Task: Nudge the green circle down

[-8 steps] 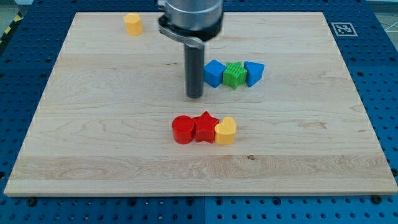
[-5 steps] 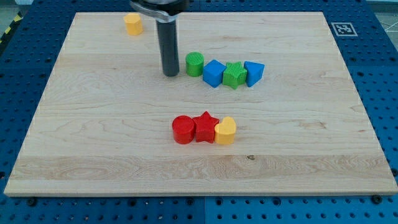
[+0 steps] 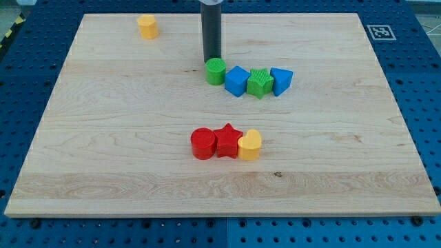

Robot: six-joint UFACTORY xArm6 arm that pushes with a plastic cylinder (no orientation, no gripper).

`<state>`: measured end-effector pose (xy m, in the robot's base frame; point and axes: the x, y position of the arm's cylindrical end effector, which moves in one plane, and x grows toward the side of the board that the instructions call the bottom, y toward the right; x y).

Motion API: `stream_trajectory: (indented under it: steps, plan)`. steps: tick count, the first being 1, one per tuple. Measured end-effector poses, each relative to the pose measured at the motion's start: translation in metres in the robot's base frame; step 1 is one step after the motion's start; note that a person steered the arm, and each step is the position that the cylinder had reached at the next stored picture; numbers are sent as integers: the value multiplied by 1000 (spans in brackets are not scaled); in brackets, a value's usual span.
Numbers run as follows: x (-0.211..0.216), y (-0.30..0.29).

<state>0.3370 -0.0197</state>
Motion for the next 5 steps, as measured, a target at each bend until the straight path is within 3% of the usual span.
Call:
stream_trajectory:
  steps: [5]
  plan:
    - [11,-5]
